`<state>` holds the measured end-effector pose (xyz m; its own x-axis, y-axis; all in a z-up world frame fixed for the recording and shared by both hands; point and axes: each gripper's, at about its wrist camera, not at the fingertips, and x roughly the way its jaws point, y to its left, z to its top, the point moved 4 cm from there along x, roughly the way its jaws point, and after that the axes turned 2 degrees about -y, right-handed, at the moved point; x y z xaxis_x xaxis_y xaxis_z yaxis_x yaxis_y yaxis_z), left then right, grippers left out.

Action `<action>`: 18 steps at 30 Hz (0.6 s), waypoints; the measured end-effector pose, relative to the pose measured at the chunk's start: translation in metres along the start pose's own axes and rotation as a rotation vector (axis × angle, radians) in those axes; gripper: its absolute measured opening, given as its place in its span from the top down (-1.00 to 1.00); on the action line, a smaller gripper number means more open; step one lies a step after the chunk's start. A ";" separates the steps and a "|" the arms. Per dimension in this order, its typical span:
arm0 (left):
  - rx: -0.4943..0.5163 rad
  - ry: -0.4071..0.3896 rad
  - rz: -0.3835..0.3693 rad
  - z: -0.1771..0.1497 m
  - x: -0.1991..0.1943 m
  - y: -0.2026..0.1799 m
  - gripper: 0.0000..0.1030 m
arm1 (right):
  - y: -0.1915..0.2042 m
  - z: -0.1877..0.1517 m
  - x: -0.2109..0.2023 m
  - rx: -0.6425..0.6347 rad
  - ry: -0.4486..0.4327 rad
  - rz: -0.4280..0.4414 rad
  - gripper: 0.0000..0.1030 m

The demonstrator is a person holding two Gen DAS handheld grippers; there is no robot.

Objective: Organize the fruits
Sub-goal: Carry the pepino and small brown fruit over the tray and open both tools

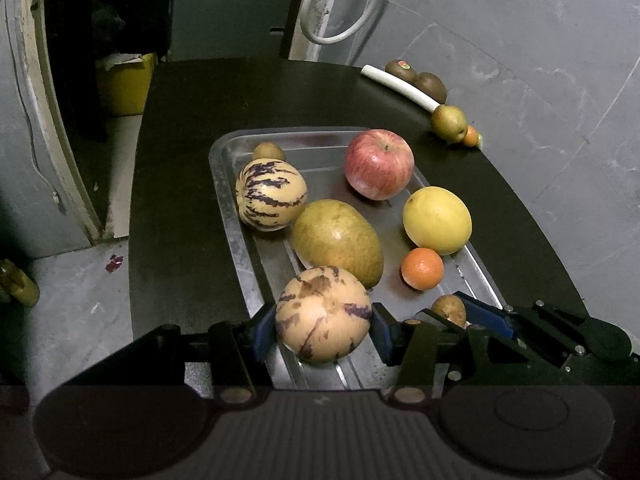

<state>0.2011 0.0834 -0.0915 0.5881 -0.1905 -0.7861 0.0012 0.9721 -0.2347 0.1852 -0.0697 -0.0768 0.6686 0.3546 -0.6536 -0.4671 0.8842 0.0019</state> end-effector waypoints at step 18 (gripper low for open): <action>0.026 0.007 0.015 -0.005 -0.003 -0.006 -0.08 | -0.006 -0.008 0.000 0.086 0.010 -0.013 0.37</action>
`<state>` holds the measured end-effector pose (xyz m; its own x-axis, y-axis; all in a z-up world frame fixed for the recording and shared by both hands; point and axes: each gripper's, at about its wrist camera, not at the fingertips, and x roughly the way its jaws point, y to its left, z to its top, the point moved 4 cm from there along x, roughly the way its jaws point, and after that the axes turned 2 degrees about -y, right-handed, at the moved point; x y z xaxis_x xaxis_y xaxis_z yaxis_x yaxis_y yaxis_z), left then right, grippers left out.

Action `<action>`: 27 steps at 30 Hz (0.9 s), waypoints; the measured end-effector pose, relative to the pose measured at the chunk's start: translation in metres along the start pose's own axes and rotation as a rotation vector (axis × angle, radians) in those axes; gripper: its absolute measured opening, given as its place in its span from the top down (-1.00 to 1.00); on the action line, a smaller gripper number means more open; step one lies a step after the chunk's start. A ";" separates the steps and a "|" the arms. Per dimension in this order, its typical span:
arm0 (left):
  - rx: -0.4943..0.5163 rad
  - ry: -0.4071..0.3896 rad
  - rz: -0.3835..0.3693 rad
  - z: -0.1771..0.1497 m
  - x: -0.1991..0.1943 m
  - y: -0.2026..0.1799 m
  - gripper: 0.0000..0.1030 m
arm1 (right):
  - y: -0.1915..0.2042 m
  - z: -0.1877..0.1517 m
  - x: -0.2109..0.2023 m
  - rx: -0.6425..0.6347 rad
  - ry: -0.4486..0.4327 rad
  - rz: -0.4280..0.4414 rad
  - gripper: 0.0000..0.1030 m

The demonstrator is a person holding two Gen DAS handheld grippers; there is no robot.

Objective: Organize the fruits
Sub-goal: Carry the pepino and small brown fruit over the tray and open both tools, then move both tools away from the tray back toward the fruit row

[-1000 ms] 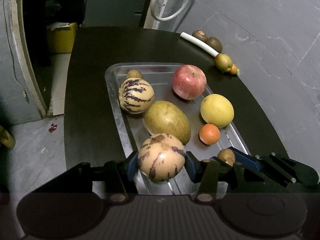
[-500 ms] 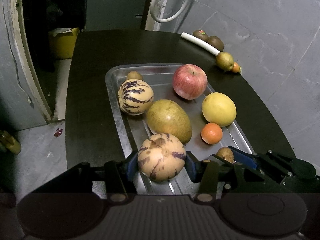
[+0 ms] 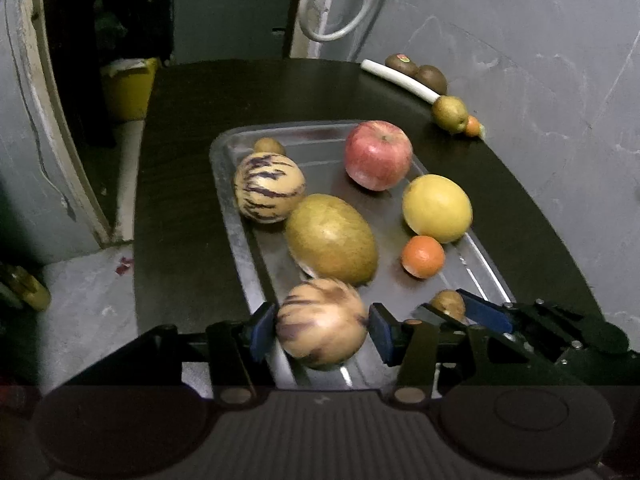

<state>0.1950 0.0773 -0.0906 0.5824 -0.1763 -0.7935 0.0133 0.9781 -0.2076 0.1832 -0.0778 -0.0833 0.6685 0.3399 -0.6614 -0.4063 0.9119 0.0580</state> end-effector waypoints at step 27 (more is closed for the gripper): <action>0.134 0.050 -0.025 -0.074 -0.061 -0.014 -0.99 | -0.044 -0.054 -0.104 0.181 0.071 -0.120 -0.98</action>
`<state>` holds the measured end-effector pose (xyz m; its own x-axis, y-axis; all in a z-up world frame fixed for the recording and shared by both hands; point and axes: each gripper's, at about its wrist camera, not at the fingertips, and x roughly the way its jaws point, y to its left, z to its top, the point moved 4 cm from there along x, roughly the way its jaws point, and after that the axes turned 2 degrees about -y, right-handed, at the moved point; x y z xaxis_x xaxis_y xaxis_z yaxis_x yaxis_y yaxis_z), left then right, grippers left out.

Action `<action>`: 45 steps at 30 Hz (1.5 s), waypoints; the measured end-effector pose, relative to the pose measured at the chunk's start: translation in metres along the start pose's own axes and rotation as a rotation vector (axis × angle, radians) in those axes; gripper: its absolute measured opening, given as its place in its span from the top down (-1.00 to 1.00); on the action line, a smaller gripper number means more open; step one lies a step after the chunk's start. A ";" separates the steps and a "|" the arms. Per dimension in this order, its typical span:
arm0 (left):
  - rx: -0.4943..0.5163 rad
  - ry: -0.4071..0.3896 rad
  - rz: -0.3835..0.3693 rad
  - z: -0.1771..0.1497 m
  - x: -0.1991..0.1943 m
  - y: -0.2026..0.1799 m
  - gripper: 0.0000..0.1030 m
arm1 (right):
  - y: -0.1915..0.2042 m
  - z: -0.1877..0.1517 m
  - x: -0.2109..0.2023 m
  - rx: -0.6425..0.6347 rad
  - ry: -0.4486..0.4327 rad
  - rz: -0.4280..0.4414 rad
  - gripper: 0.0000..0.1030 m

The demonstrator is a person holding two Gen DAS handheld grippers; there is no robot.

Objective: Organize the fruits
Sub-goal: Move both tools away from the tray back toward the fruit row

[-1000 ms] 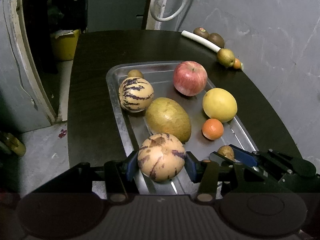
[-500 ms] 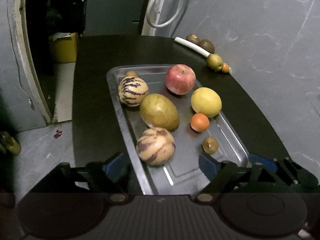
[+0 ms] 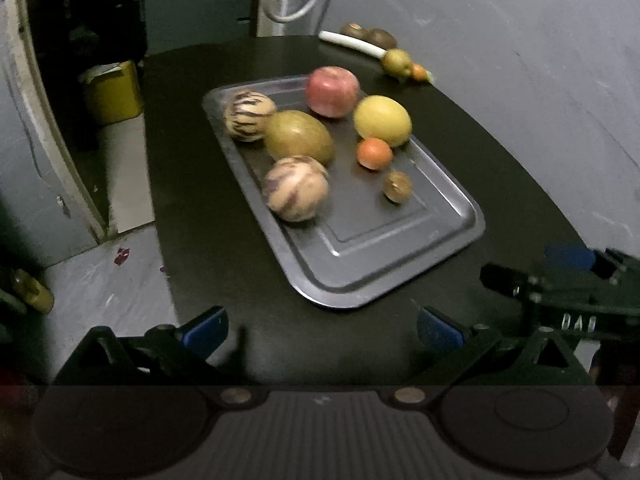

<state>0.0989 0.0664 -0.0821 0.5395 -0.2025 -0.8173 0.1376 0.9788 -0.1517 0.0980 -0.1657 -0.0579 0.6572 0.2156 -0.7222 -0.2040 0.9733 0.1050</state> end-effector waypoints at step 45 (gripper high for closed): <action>0.139 0.009 -0.020 0.304 0.196 -0.090 -0.99 | -0.090 0.175 0.172 0.280 -0.197 -0.125 -0.88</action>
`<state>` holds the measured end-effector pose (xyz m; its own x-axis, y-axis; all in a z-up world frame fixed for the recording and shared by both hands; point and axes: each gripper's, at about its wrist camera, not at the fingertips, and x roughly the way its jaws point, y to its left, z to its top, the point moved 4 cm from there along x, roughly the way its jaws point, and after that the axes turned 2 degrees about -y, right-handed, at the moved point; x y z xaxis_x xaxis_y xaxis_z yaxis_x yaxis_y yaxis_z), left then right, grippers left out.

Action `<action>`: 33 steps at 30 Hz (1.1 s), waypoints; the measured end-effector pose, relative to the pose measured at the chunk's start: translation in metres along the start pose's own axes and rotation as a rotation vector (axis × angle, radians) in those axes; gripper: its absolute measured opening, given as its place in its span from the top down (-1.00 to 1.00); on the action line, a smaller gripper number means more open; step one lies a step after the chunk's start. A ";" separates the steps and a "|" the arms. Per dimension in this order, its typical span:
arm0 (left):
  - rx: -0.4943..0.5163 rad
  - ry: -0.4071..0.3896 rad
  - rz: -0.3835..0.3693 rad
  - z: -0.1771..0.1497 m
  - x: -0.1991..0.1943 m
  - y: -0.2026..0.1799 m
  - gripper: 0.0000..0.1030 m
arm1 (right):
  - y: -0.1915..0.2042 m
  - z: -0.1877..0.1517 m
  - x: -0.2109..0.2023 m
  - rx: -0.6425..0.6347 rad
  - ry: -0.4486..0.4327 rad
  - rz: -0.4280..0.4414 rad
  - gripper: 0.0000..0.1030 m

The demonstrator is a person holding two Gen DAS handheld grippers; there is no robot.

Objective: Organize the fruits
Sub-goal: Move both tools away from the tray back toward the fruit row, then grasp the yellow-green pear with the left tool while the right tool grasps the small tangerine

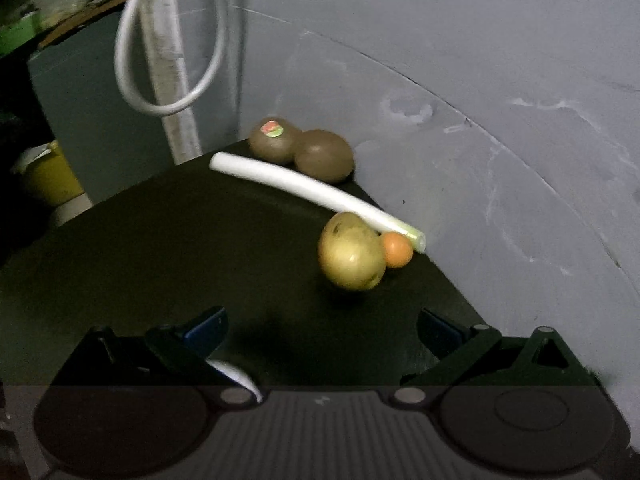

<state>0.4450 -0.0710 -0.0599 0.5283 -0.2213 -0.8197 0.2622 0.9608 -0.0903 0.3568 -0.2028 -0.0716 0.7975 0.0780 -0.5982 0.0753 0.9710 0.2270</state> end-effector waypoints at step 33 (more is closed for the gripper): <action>-0.065 0.042 -0.119 0.034 0.086 0.004 -0.15 | -0.009 -0.003 0.055 0.123 -0.029 -0.105 -0.42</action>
<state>0.5190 -0.0914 -0.1117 0.4620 -0.3287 -0.8237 0.2677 0.9371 -0.2239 0.3978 -0.2066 -0.1092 0.7981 -0.0304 -0.6018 0.2302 0.9383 0.2579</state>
